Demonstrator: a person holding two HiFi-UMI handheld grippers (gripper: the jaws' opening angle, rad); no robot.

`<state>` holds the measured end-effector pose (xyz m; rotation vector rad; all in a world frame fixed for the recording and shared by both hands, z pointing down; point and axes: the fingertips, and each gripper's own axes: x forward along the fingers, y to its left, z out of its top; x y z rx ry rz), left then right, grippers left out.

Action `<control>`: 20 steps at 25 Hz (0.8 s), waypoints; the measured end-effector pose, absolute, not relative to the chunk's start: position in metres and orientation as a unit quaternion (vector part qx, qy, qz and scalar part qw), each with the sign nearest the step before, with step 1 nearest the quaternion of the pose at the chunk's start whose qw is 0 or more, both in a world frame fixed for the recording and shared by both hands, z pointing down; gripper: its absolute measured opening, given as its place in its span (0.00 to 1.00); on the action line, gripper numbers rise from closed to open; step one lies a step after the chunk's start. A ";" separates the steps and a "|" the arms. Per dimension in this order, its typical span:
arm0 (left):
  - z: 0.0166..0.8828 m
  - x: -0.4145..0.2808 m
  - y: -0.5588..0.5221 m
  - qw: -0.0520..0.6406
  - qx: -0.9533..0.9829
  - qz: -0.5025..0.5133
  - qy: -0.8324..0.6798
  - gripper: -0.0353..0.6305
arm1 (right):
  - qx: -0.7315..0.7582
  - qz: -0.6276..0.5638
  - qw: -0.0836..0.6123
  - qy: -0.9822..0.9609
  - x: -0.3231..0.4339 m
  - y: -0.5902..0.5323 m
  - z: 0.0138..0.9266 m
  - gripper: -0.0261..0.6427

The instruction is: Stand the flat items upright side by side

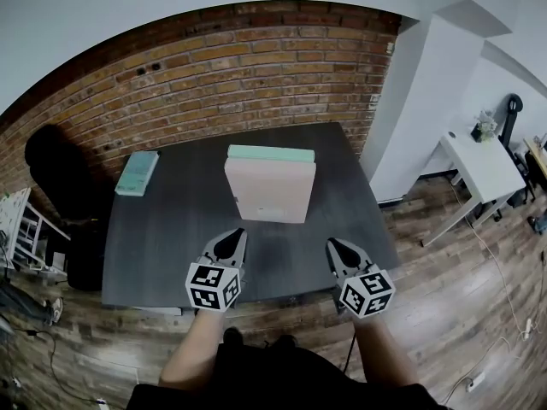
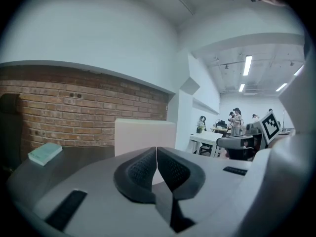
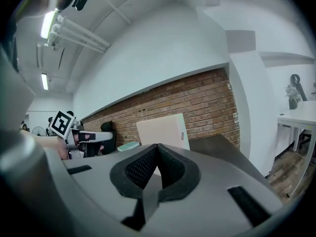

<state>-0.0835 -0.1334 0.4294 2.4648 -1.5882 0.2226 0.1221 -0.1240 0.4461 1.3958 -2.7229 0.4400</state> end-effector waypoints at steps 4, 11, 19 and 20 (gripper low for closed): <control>0.412 -0.087 -0.139 0.077 0.838 0.083 -0.533 0.09 | 0.450 0.110 0.018 -0.886 0.116 -0.132 0.424 0.06; 0.385 -0.108 -0.149 0.049 0.850 0.074 -0.520 0.09 | 0.454 0.085 0.019 -0.887 0.091 -0.138 0.395 0.06; 0.356 -0.133 -0.150 -0.006 0.852 0.058 -0.520 0.08 | 0.498 0.003 0.022 -0.867 0.071 -0.144 0.349 0.06; 0.355 -0.136 -0.151 -0.001 0.851 0.054 -0.522 0.08 | 0.499 0.003 0.020 -0.866 0.071 -0.142 0.347 0.06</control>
